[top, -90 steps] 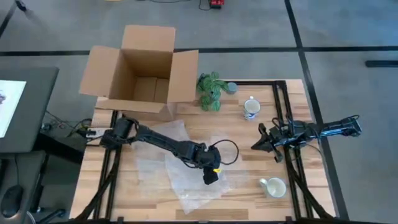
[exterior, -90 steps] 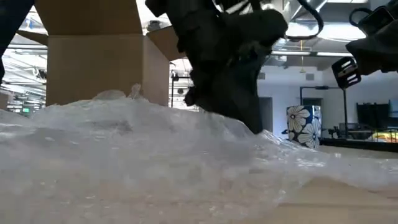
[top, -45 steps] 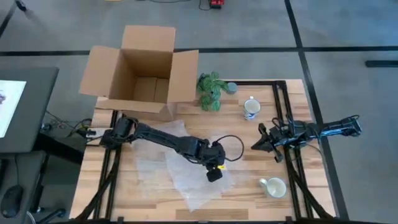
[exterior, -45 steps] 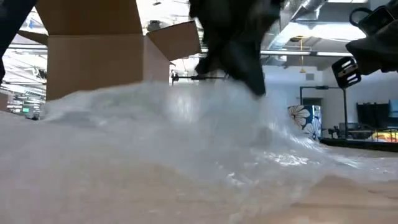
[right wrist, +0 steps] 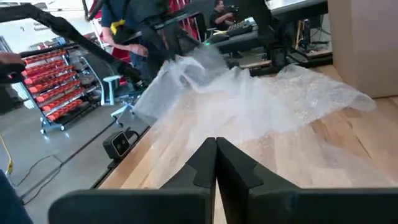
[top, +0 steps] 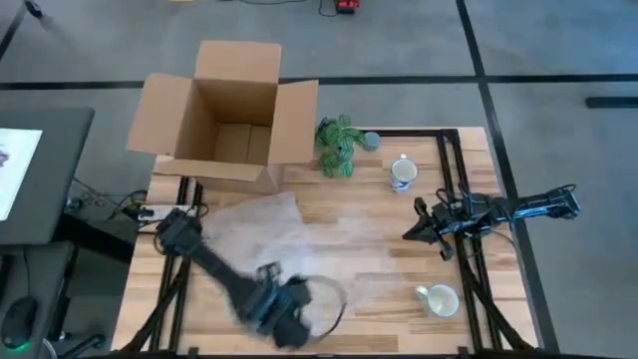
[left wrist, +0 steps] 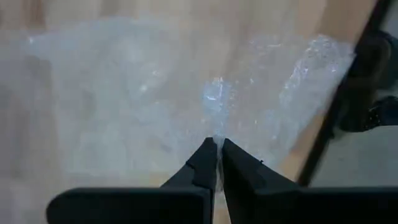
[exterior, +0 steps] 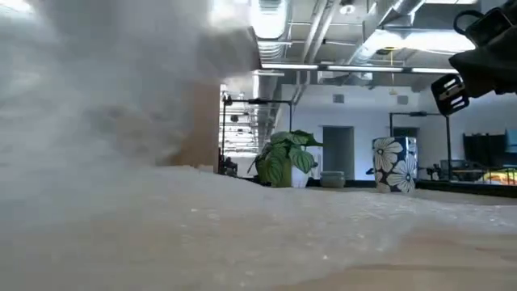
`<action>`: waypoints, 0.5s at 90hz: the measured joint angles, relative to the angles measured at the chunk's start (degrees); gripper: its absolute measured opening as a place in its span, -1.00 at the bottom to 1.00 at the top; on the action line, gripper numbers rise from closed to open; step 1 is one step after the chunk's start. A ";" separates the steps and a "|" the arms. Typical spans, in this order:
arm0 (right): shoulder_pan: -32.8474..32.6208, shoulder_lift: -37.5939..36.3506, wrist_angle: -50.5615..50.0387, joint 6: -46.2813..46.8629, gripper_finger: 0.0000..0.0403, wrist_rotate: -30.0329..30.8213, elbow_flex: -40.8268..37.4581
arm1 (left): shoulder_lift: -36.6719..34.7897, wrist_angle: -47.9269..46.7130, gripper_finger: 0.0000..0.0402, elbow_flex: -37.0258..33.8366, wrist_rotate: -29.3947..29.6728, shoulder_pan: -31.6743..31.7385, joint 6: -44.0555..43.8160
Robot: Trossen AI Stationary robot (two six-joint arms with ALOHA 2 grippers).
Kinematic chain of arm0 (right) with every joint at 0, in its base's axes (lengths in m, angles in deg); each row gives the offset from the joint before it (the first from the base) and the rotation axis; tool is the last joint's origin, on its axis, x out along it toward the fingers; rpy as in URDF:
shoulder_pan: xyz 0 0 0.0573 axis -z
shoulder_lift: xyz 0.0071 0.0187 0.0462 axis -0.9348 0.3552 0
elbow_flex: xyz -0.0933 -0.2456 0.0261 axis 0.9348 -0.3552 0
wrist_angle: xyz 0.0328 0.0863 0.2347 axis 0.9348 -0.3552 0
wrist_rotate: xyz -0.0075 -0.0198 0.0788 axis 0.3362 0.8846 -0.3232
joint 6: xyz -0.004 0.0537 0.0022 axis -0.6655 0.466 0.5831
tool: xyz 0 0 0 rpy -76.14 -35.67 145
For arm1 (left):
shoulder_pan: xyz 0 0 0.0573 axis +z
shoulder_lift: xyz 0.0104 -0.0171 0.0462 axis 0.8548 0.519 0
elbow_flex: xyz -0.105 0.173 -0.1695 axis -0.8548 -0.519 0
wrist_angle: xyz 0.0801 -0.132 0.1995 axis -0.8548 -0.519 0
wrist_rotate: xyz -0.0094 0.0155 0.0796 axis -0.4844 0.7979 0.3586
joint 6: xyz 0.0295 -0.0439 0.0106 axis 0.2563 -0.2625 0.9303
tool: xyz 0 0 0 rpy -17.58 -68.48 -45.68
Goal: Wrap mug
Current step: Wrap the green mug with the bubble wrap
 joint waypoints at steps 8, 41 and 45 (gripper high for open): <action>-0.02 0.00 -0.02 0.00 -1.00 -0.01 0.00 | 0.02 -0.34 -1.00 -2.83 1.01 -4.04 -8.18; -0.02 0.00 0.00 0.00 -1.00 -0.01 0.00 | -0.22 -0.29 -0.62 -13.34 -3.34 -17.40 -41.13; 0.00 0.00 -0.01 0.00 -1.00 -0.01 0.00 | -0.41 -0.23 -0.51 -14.02 -3.50 -18.96 -44.92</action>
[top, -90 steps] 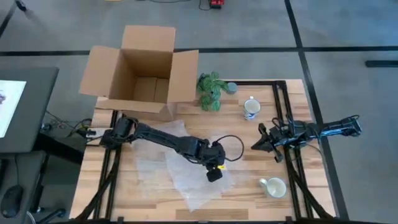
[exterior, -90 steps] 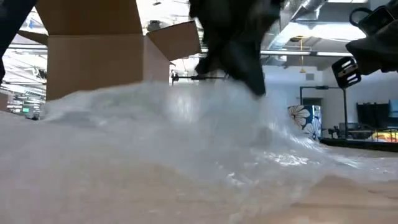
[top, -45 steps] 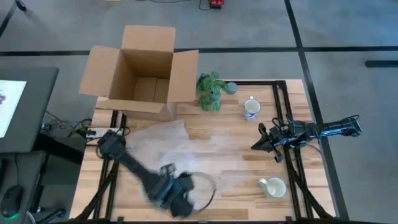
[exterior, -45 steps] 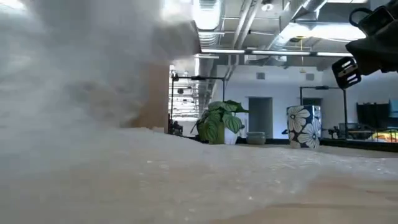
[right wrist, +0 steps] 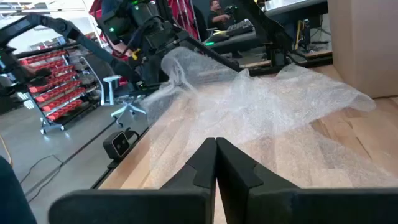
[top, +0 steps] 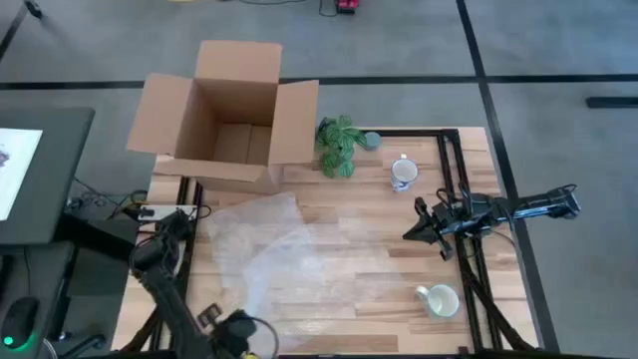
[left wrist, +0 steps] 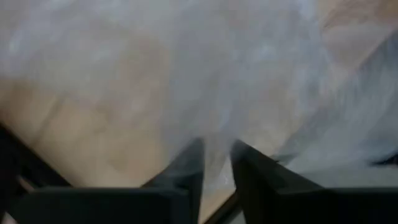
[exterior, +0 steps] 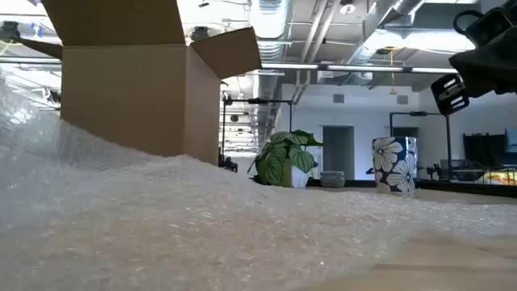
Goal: Wrap mug
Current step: Wrap the green mug with the bubble wrap
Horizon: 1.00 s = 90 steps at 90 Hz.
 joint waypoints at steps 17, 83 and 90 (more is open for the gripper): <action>-0.02 0.00 0.00 0.00 -1.00 0.02 0.00 | -2.62 0.01 -0.08 0.22 0.38 -4.13 -9.49; 0.00 0.00 0.01 0.00 -1.00 0.01 0.00 | -17.52 5.72 -0.18 -1.86 12.69 22.17 13.30; 0.00 -0.02 0.01 -0.01 -1.00 0.00 0.00 | -17.32 6.72 -0.18 -2.17 11.81 23.47 11.60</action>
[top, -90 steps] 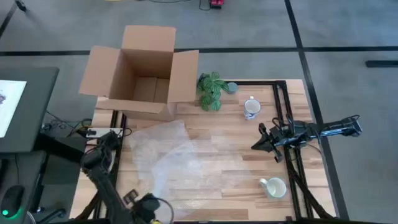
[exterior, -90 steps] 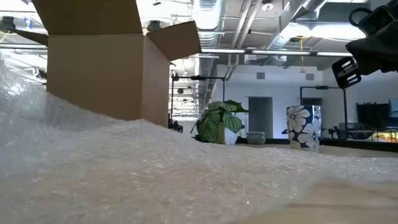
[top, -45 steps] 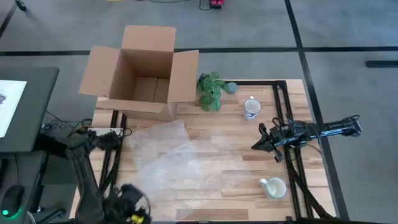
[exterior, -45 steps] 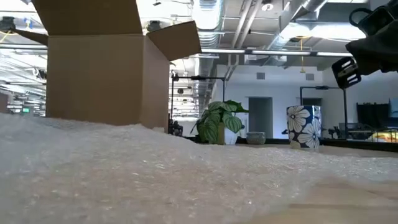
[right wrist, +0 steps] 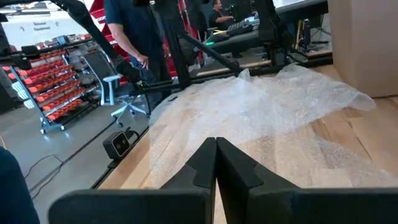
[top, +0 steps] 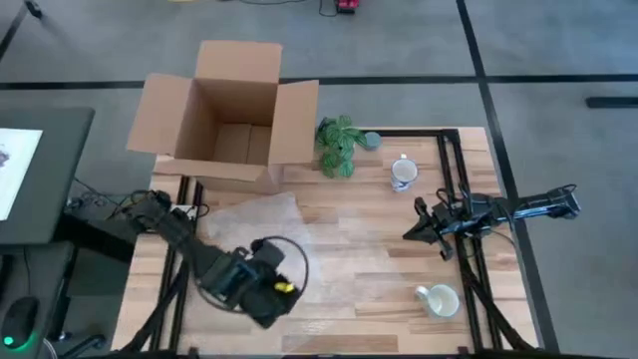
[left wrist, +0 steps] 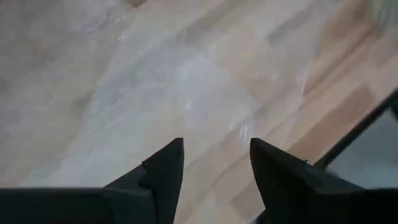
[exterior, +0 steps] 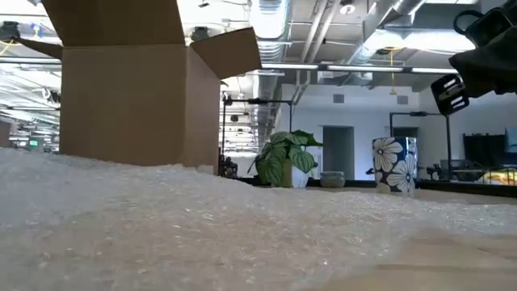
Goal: Wrap mug
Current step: Wrap the green mug with the bubble wrap
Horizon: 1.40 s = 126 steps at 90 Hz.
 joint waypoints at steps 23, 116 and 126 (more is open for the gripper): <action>-0.62 0.00 9.97 18.05 -1.00 0.12 -0.15 | -0.06 -0.61 -0.18 0.02 -1.32 -1.32 -11.61; 3.29 71.83 -21.11 14.33 -0.36 -1.08 43.76 | -0.02 -4.65 -0.18 -8.04 -12.26 -12.45 -13.21; 3.91 78.74 -25.57 15.39 -0.17 6.02 47.70 | -0.02 -5.29 -0.18 -8.04 -11.76 -13.47 -10.10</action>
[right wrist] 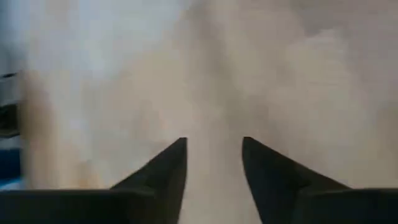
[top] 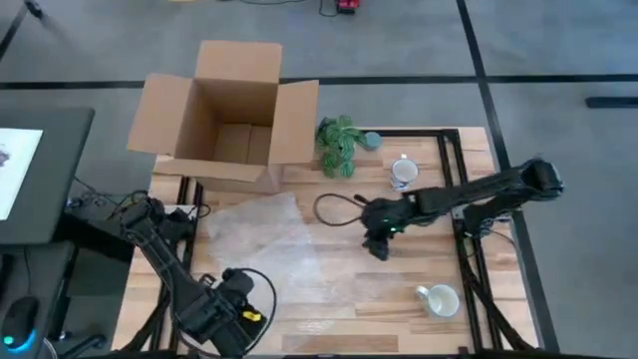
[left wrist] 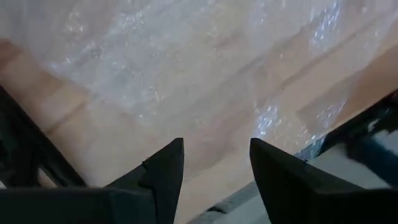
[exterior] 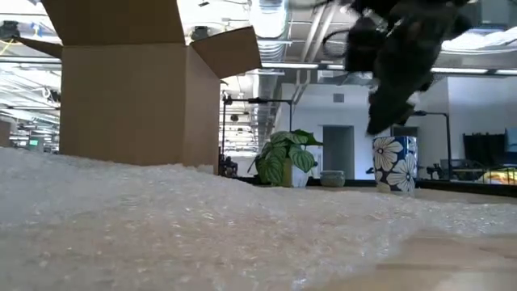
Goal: Wrap mug
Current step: Wrap the green mug with the bubble wrap
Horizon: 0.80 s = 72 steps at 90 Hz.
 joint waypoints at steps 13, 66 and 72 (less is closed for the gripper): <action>0.05 8.65 -5.05 4.26 -0.13 3.29 3.27 | 0.00 -0.75 -0.18 0.00 0.27 -1.92 1.69; 1.46 5.52 -23.84 17.95 -0.99 2.04 8.08 | 0.00 5.92 -0.18 0.00 5.49 -6.29 -2.77; 2.19 1.09 -27.02 19.71 -1.00 2.21 8.08 | -0.02 9.59 -0.18 -0.35 7.57 -5.98 -1.51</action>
